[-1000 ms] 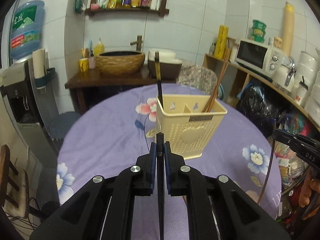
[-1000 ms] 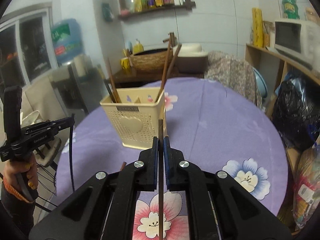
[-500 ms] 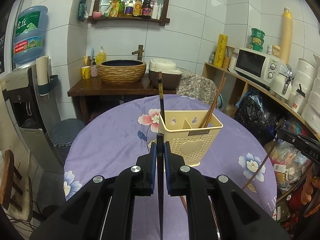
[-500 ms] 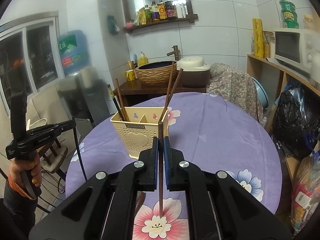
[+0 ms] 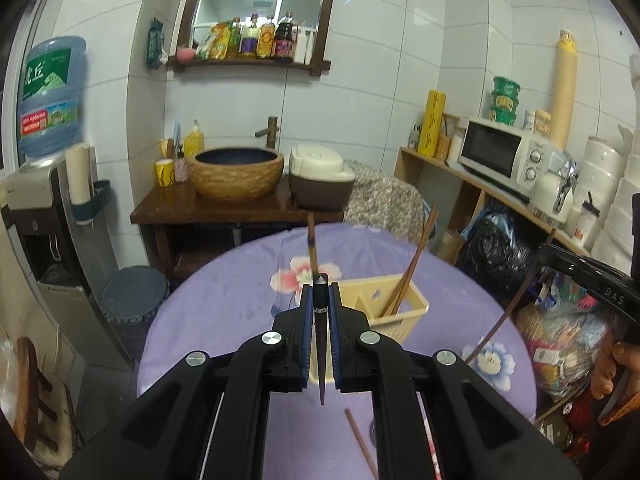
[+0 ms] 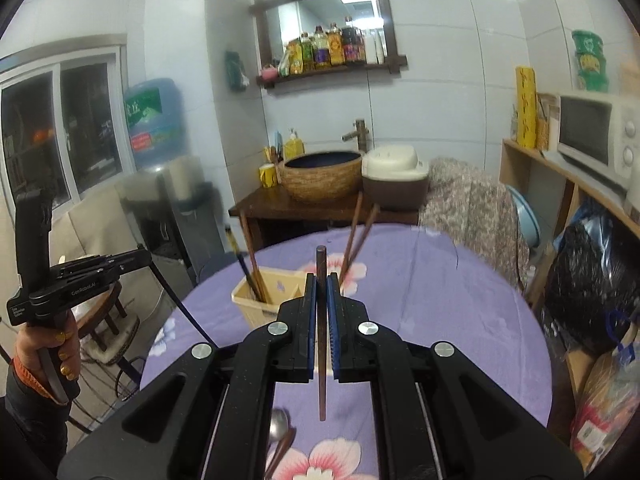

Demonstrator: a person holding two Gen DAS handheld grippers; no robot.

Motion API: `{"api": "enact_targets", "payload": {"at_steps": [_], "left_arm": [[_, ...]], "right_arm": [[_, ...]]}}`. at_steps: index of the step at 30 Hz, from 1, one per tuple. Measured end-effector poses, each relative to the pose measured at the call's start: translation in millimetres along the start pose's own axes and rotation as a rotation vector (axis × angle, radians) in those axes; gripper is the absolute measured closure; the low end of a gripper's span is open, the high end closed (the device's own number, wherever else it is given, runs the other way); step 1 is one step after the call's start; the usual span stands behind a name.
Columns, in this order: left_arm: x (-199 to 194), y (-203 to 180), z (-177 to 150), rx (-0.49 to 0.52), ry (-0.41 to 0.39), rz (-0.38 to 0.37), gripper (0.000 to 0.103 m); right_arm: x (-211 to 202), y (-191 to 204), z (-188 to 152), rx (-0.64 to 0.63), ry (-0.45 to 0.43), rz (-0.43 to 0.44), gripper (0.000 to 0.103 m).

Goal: Organize utensils
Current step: 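Lift both held chopsticks and lower them into the cream caddy, then open both tools to release the chopsticks into the caddy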

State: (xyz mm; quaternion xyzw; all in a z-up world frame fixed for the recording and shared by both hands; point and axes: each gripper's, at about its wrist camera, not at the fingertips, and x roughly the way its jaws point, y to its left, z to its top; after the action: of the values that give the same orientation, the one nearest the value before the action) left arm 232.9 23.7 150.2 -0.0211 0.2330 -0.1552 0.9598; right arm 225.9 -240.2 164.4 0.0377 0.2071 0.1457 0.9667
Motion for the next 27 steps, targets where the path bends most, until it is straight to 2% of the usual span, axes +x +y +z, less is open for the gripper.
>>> {"api": "enact_targets", "payload": {"at_steps": [4, 7, 12, 16, 22, 27], "left_arm": [[-5.8, -8.5, 43.7, -0.001, -0.048, -0.006, 0.094], [-4.8, -13.3, 75.7, -0.031, -0.081, -0.024, 0.094], [10.9, -25.2, 98.3, -0.033, -0.119, 0.018, 0.094], [35.8, -30.7, 90.0, -0.029, -0.103, 0.040, 0.094], [73.9, -24.6, 50.8, -0.046, -0.012, 0.051, 0.094], [93.3, -20.7, 19.2, -0.020, 0.044, 0.084, 0.094]], "right_arm": [[0.9, -2.1, 47.2, 0.045, -0.049, 0.012, 0.097], [1.9, 2.9, 79.6, 0.039, -0.098, -0.015, 0.097], [17.0, 7.1, 101.7, 0.065, -0.117, -0.020, 0.097], [41.7, 11.9, 91.0, 0.050, -0.088, -0.044, 0.097], [80.6, 9.9, 49.4, 0.043, 0.002, -0.052, 0.097], [100.7, 1.5, 18.8, 0.060, 0.055, -0.056, 0.097]]}}
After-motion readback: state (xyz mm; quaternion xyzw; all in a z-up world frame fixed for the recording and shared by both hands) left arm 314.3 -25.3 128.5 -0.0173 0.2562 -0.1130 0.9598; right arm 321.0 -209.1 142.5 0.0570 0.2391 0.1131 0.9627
